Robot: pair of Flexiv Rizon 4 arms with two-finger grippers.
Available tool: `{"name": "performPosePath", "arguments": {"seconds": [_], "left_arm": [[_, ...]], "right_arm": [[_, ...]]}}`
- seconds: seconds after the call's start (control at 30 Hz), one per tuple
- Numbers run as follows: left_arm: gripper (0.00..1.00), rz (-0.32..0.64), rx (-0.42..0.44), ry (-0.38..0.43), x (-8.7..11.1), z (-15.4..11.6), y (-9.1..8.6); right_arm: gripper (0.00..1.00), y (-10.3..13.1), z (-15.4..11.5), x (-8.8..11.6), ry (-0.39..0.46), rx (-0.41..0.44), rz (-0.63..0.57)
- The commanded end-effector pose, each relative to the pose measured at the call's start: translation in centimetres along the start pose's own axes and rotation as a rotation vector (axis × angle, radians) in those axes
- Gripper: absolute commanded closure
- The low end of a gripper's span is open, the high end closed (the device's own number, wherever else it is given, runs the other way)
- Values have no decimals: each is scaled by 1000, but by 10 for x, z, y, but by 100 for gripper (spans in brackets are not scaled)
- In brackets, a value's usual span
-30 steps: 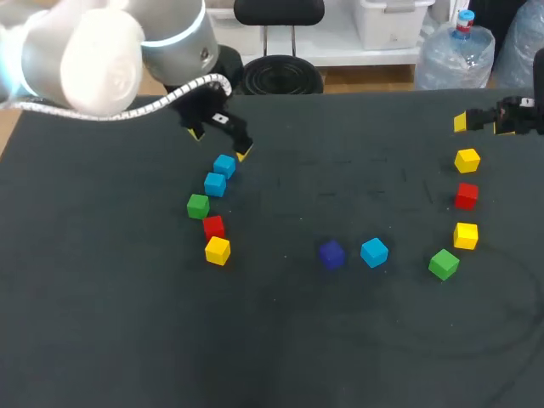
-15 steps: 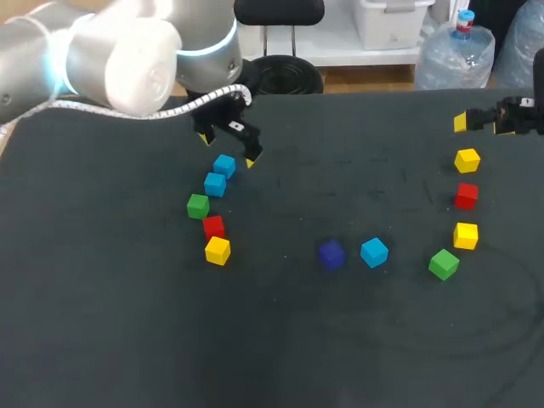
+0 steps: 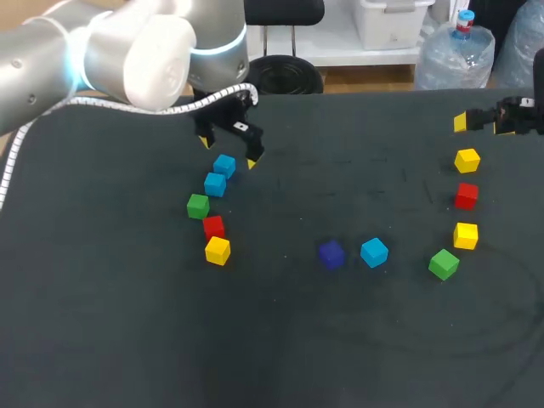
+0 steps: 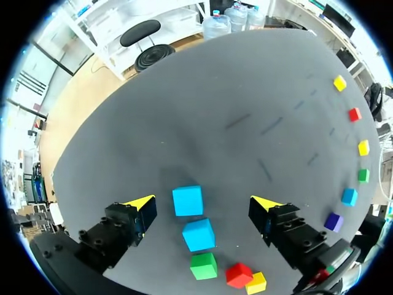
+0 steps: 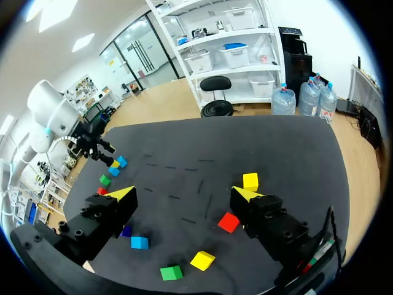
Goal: Place the blue cubes, place green cubes on the blue cubes, place the yellow cubes on the green cubes, then place the red cubes on the yellow cubes, and place purple cube on the red cubes.
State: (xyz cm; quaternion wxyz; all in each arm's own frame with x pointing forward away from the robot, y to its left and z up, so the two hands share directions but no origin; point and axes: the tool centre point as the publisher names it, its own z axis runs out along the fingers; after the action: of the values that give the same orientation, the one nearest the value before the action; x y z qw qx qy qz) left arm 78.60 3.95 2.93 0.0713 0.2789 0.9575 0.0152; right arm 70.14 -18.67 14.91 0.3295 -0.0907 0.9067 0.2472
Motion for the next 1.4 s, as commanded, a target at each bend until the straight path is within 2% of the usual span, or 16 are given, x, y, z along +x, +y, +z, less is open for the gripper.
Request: {"name": "performPosePath", "arguments": {"seconds": [0.03, 0.53, 0.67, 0.93, 1.13, 1.3, 1.4], "left_arm": [[0, -7, -7, 15, -4, 6, 2], [0, -21, -5, 29, -3, 18, 5], [6, -22, -3, 34, -3, 21, 6], [9, -24, -1, 45, -2, 28, 9], [23, -20, 1, 45, -3, 29, 11], [50, -18, -1, 46, -4, 30, 11], [51, -18, -1, 48, -3, 32, 11]], "right_arm": [[0, 2, 0, 0, -1, 7, 1], [0, 2, 0, 0, -1, 7, 1], [0, 2, 0, 0, -1, 7, 1], [0, 2, 0, 0, -1, 7, 1], [0, 2, 0, 0, -1, 7, 1], [0, 2, 0, 0, -1, 7, 1], [0, 2, 0, 0, -1, 7, 1]]}}
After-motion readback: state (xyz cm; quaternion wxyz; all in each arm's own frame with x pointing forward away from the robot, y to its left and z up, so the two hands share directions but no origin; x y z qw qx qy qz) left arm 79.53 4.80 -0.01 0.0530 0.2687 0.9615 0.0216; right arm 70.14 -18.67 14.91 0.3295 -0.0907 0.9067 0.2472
